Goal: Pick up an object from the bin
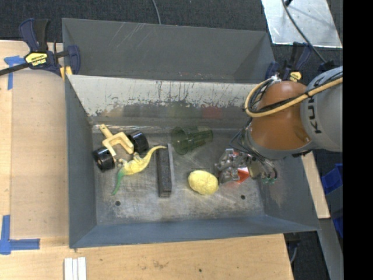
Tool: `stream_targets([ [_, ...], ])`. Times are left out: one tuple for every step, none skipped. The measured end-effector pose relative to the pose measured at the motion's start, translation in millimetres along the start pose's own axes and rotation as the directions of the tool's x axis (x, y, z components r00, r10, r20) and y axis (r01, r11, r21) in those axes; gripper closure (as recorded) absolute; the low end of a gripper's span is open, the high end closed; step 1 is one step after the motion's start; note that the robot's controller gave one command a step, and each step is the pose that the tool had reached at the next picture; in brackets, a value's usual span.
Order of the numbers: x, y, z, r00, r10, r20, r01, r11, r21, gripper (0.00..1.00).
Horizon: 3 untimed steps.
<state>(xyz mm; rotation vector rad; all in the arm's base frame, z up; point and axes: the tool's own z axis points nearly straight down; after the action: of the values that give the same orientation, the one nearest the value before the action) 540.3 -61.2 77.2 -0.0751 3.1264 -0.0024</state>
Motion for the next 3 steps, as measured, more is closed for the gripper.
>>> stream_targets([
  [0.0, 0, 0, 1.000, 0.000, 0.000, 0.000, 1.000, 0.000, 1.00],
  [10.9, -7, -30, 1.000, 0.008, -0.020, -0.008, 1.000, -0.003, 1.00],
  [2.4, -9, -92, 0.999, -0.029, -0.015, 0.029, 1.000, -0.002, 1.00],
])
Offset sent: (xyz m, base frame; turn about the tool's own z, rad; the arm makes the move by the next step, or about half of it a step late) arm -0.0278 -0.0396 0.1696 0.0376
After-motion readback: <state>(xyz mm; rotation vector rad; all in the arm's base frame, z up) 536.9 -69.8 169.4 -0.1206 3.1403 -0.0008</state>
